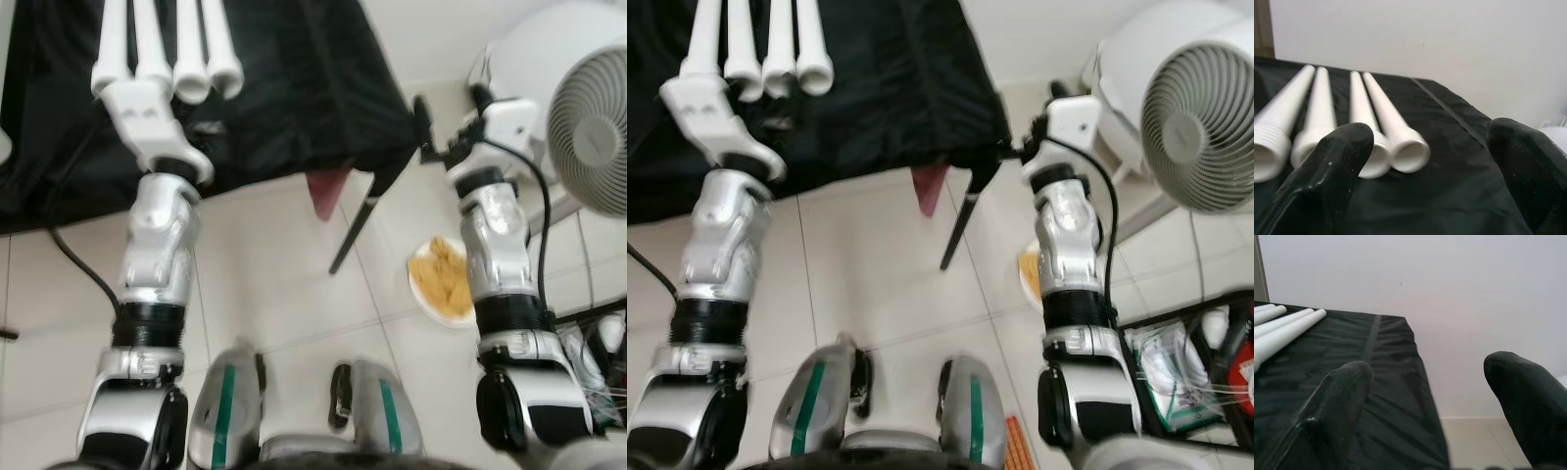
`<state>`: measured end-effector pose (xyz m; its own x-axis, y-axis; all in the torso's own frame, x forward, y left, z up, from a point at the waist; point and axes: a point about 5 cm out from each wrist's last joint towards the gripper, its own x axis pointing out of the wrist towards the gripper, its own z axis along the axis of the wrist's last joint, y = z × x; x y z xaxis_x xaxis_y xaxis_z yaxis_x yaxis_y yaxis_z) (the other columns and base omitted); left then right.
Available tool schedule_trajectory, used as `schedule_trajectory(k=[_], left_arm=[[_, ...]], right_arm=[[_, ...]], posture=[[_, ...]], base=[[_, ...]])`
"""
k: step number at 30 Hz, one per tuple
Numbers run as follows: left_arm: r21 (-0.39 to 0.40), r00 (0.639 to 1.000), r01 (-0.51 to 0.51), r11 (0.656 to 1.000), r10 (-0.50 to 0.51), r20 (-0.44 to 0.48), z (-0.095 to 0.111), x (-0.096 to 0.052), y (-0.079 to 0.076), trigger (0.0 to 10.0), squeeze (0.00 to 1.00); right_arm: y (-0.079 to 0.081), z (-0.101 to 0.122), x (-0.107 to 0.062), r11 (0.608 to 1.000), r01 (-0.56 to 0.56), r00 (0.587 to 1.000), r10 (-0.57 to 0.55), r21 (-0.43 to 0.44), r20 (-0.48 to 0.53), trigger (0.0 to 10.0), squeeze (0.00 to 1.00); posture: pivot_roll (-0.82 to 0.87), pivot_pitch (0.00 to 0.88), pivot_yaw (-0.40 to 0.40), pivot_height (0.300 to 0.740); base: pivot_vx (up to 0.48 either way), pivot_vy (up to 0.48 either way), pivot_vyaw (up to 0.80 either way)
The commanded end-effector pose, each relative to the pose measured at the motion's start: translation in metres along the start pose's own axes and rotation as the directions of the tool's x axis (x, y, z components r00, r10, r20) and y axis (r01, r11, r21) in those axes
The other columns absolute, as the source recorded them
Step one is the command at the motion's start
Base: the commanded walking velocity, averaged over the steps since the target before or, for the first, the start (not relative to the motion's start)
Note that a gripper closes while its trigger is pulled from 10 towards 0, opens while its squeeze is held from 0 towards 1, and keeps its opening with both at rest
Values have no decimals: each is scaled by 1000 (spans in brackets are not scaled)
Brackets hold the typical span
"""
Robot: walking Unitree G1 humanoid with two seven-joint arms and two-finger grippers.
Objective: Building children table
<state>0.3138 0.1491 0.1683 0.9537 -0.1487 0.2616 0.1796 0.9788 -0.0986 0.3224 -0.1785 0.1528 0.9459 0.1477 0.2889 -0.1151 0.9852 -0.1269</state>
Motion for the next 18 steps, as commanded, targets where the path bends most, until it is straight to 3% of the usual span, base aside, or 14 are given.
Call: schedule_trajectory(k=[1,18], left_arm=[[15,1000,-25,1000,25,-7,-2,-2,6,10000,0],[17,1000,-24,1000,24,1,0,-1,8,10000,0]], right_arm=[[4,2,3,1000,-17,1000,17,4,10,10000,0],[4,2,4,1000,-22,1000,22,-2,14,10000,0]], posture=[[125,0,-78,740],[128,0,-78,740]], base=[[0,0,0],[0,435,0]])
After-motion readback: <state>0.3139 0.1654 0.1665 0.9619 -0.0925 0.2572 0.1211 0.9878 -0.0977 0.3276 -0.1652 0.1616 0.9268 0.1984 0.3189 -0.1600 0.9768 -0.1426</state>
